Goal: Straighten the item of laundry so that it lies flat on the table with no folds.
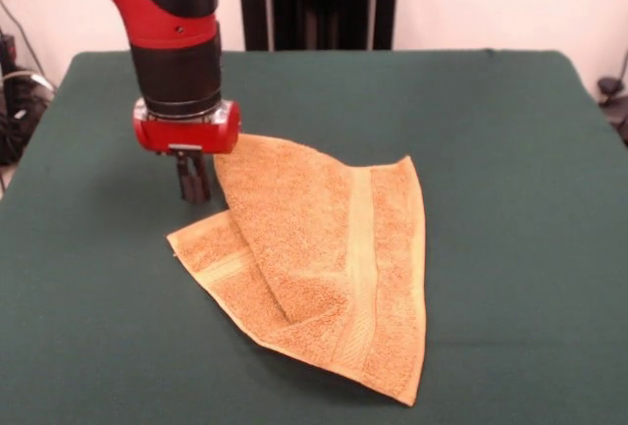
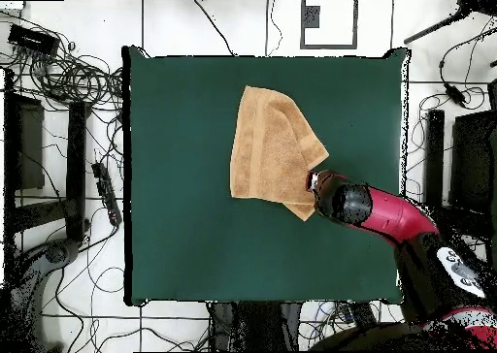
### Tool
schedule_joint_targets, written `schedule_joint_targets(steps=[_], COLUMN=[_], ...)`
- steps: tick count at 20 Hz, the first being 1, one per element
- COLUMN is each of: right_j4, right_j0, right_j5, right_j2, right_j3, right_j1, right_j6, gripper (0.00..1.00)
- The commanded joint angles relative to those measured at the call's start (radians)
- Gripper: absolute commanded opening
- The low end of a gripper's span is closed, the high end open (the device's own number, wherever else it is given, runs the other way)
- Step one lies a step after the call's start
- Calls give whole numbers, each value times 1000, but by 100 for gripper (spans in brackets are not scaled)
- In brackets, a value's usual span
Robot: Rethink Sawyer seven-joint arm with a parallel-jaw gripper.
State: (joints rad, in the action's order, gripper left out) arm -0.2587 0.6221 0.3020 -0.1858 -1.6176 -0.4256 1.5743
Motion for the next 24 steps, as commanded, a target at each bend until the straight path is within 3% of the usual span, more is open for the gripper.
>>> schedule_joint_targets(steps=[1,10,16,19,24], right_j4=[87,179,205,156,224], right_j0=[-23,-27,-112,-217,-221], right_j5=[133,165,102,59,48], right_j2=[-179,-188,-127,-27,-47], right_j3=[-103,-130,-125,-81,-104], right_j1=[31,37,31,29,41], right_j6=[96,157,224,238,274], gripper=[0,0,0,0,0])
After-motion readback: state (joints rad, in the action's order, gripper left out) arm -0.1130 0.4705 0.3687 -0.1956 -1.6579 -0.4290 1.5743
